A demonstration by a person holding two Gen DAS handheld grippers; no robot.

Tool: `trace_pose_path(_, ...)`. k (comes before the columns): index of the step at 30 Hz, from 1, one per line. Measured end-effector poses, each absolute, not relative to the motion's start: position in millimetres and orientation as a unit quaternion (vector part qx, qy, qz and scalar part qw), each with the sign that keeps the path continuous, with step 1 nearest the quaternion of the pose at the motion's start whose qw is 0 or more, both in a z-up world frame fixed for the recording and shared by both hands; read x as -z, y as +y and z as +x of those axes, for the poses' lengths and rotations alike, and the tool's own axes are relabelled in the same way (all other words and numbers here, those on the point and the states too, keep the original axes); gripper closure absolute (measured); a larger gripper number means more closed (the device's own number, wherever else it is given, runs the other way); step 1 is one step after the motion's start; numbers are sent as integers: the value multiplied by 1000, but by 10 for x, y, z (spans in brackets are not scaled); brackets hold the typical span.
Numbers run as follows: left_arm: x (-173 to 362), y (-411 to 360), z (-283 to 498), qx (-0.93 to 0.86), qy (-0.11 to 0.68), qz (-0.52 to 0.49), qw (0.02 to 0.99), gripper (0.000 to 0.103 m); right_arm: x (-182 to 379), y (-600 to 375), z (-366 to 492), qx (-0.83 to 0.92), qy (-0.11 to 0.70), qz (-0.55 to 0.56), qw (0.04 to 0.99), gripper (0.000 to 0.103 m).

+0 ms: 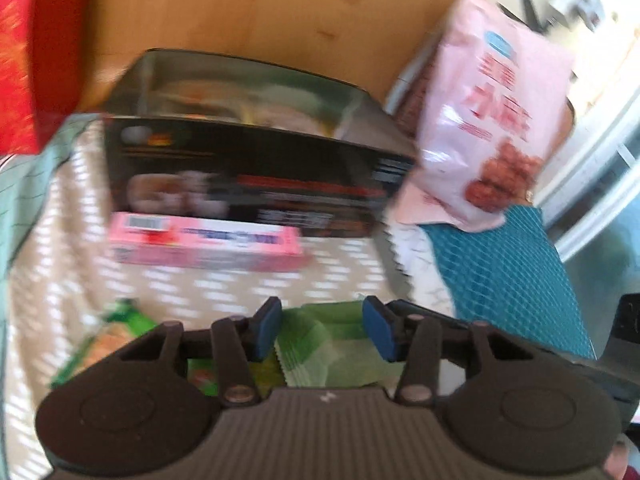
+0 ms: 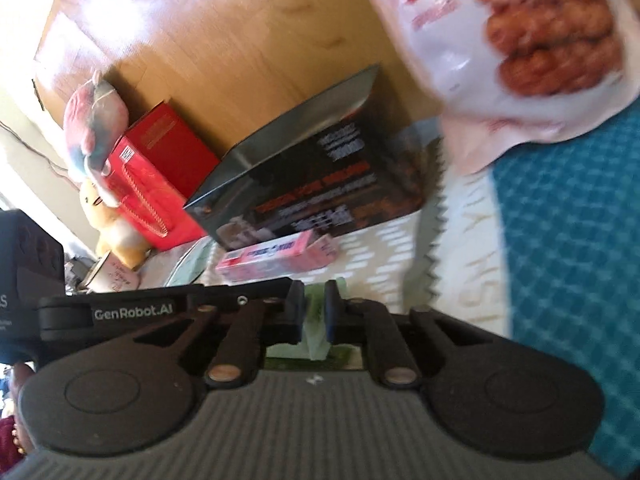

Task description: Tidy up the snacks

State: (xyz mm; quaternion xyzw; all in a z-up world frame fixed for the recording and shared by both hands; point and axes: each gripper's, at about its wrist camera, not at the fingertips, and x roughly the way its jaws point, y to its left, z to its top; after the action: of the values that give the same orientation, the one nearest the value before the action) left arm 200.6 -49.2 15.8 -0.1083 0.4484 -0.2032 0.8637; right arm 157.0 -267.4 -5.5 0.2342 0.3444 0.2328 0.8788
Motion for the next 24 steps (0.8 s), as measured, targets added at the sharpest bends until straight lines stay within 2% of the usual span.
trace_pose_path(6, -157, -1094, 1743, 253, 448, -48, 856, 61, 84, -3186, 1186, -191, 338, 227, 893, 96)
trace_pose_path(12, -184, -1361, 990, 288, 401, 49, 868, 58, 142, -3292, 671, -199, 345, 236, 886, 95)
trace_pose_path(15, -130, -1239, 674, 306, 415, 76, 854, 67, 286, -3108, 425, -231, 372, 248, 864, 96)
trace_pose_path(19, -119, -891, 163, 310, 388, 102, 862, 68, 199, -2784, 101, -263, 360, 186, 876, 97)
trace_pose_path(24, -171, -398, -55, 315, 412, 27, 854, 64, -98, -2723, -44, -272, 295, 143, 905, 95)
